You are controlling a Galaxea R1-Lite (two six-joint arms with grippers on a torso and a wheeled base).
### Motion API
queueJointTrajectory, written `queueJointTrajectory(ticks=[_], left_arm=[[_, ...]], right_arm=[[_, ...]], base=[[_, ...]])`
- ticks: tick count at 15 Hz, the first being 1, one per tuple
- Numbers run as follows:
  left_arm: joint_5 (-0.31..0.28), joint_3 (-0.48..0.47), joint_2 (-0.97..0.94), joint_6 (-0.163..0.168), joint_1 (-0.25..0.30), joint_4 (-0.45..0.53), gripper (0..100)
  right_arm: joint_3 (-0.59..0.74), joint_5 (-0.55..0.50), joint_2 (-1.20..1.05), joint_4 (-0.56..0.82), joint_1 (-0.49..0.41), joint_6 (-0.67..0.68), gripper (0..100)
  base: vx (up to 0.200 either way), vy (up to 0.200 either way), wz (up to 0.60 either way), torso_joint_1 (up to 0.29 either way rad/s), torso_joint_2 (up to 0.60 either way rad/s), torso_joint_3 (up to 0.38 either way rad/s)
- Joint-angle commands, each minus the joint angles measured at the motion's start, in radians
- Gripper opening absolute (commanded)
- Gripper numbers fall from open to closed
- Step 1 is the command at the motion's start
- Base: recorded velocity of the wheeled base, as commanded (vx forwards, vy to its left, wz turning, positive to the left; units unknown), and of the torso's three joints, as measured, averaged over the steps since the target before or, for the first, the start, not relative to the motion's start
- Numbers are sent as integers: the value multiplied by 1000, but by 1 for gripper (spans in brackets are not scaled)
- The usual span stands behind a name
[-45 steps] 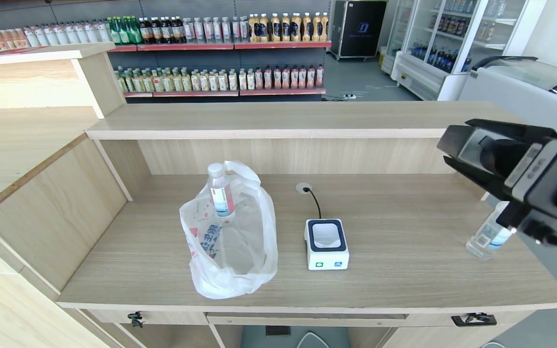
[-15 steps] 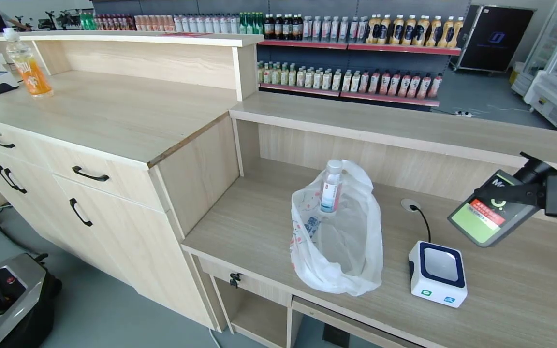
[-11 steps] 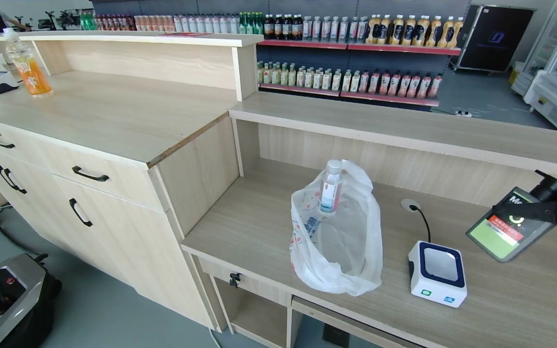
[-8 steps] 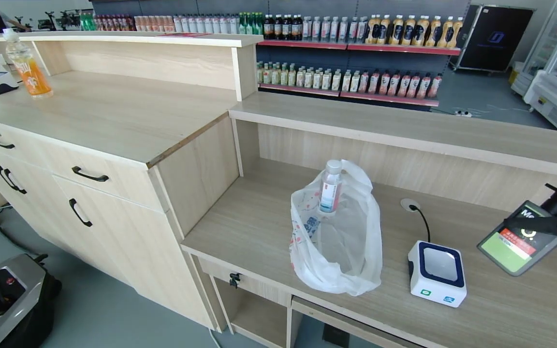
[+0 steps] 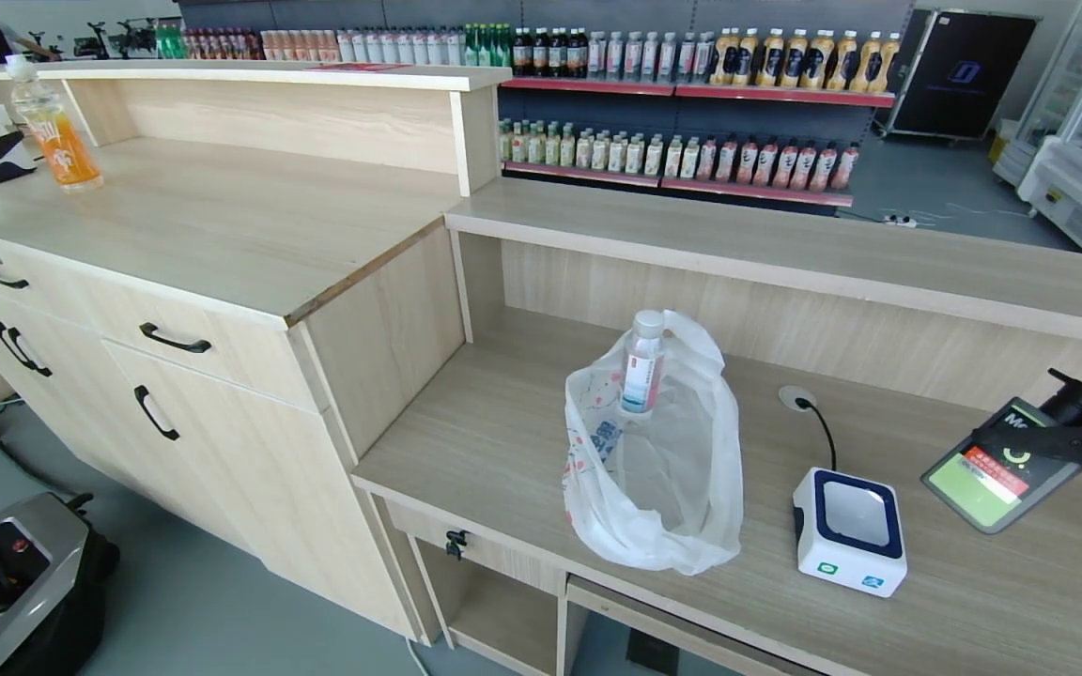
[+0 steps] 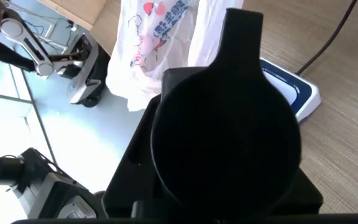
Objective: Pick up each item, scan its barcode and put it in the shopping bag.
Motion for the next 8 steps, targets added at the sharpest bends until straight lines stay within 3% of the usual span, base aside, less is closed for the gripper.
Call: queueJointTrajectory(ticks=[1,8], left_arm=[[0,0,0,-1,0,0,100],[0,0,1,-1,0,0,100]], right_arm=[[-1,3,30,1,-6,-7,0],[54,9,53,39,-33,-162,0]], base=[[0,0,0,0,0,0],[0,0,0,0,0,0]])
